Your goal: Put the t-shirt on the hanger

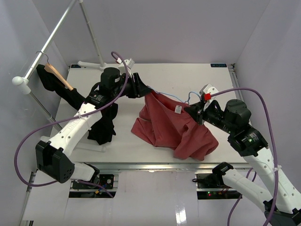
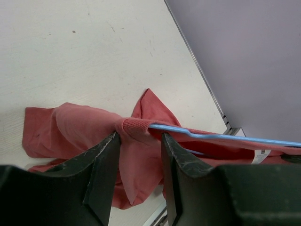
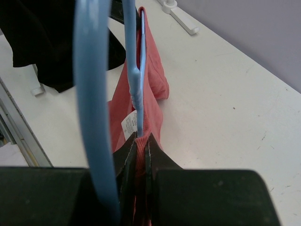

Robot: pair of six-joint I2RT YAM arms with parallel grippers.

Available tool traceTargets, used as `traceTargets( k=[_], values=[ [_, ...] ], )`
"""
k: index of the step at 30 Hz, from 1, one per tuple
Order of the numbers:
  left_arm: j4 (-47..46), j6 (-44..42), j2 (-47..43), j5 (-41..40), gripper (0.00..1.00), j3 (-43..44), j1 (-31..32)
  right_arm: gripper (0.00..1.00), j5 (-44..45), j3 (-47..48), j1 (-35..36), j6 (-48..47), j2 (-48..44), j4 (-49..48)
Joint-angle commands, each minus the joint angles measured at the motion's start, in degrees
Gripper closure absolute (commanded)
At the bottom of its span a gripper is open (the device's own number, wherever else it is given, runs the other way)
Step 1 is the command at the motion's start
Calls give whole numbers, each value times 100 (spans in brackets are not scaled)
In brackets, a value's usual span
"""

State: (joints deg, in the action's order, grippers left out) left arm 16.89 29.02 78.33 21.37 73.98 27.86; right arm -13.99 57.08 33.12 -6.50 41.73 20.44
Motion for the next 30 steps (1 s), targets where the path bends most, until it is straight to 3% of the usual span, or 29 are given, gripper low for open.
traceTargets(
  k=[1,3,6,19,30],
  values=[
    [102,134,60,-260,58,266,37,92,-123,-40,-12,151,-30,-821],
    [135,151,145,-262,69,337,63,92,-149,-66,-10,164,0,-870],
    [235,203,217,-349,100,428,100,92,-153,-83,-8,163,53,-871],
    [480,112,323,-809,100,777,292,92,-251,32,1,-36,355,-602],
    [326,28,486,-625,100,829,560,92,-376,-2,19,40,510,-730]
  ],
)
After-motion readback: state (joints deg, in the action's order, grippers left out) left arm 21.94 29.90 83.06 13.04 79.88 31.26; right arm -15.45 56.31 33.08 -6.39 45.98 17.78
